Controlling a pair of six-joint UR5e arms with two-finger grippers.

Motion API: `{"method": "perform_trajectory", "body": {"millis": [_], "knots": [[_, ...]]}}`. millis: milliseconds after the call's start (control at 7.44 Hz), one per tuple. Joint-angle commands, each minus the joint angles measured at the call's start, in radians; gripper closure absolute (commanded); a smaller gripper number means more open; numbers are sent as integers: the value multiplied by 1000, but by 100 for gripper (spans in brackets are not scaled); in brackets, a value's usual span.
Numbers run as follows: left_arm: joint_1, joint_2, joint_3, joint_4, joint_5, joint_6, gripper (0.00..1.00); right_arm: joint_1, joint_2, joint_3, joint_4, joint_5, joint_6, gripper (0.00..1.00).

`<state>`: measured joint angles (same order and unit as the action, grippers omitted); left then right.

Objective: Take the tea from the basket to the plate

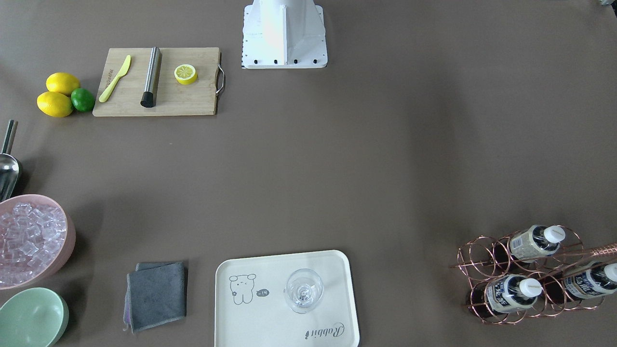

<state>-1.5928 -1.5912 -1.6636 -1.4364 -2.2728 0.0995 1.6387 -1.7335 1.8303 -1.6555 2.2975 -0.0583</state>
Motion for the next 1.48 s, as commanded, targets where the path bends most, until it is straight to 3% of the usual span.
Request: {"method": "perform_trajectory", "body": {"millis": [0,269,538,1076,1210,1345], "knots": [[1,-113,-1,-1,3,21,1,1,0,0,0,-1,0,0],[34,-256,4,1,30,306,1,1,0,-2,0,0,0,0],[143,-415,19,-4,163,487,1,1,0,-3,-1,-1,0,0],[261,-547,45,16,148,612,1,1,0,-3,0,-1,0,0],[258,-570,89,39,92,761,1,1,0,-3,0,-1,0,0],[234,-646,223,39,10,857,1,0,0,-3,-1,-1,0,0]]}}
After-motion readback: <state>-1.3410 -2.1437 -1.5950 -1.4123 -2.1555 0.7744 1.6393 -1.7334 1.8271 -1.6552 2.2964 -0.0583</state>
